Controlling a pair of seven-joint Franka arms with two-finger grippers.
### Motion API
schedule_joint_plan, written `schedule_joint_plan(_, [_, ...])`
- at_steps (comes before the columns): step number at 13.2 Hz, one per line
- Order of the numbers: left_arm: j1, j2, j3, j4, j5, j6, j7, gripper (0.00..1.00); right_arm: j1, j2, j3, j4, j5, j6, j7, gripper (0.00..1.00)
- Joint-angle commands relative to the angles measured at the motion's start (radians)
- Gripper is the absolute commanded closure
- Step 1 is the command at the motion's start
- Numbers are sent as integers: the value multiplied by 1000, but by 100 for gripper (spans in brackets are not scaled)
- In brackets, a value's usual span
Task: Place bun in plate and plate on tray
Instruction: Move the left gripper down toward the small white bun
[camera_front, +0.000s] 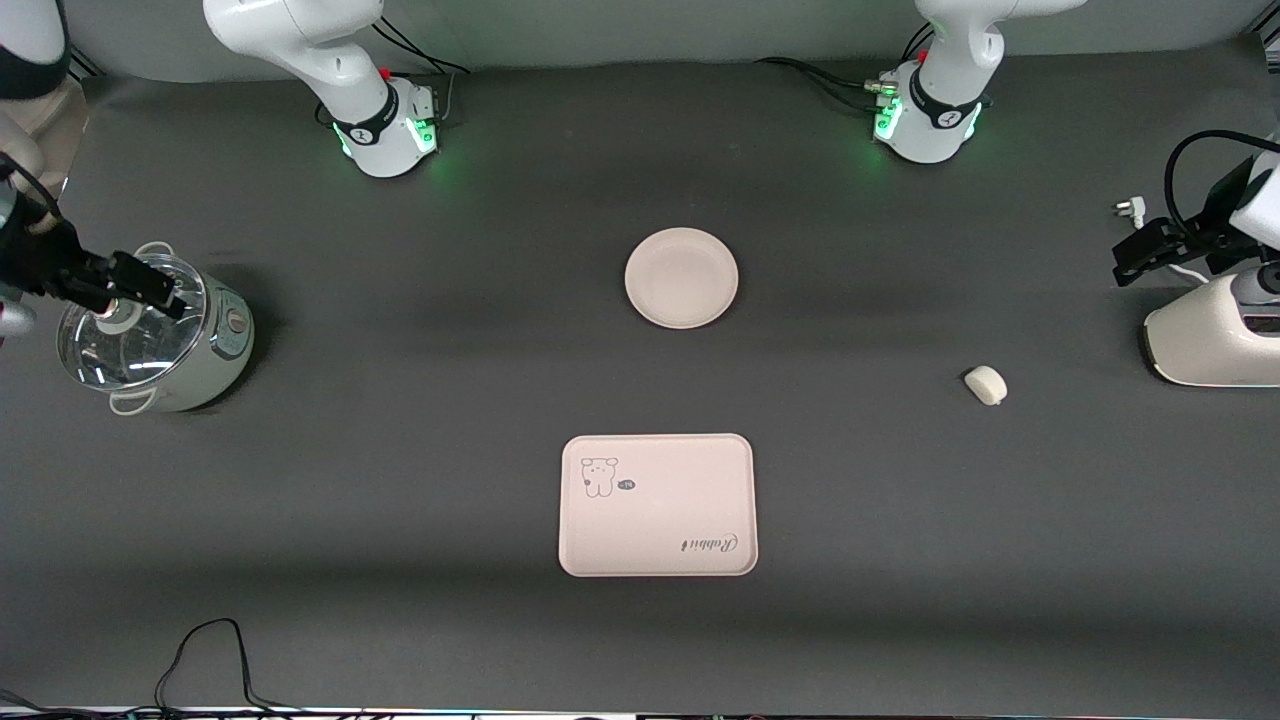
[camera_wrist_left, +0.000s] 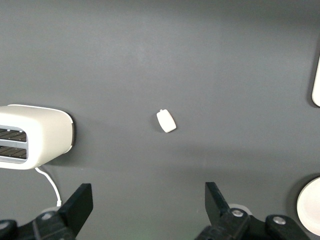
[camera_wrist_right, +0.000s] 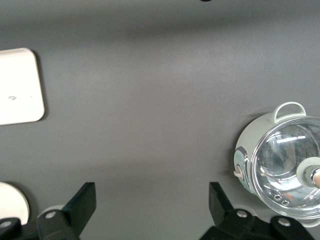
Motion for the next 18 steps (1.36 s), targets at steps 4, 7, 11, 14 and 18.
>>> schedule_joint_plan(4, [-93,24,85,44,4,-53,5,0,7,-93,-6,-95,18,15,-72,0])
schedule_joint_plan(7, [-80,45,85,58,-1,-50,23,0,9,-88,-3,-94,16,15,-74,0])
schedule_joint_plan(11, [-84,93,84,52,-7,-39,20,0,49,-33,3,-52,21,13,-74,0])
schedule_joint_plan(14, [-69,128,85,-32,-9,12,19,0,95,-20,3,-48,16,-5,-63,0])
schedule_joint_plan(18, [-43,156,85,-340,-67,361,5,0,132,-7,9,-45,7,-24,-65,1])
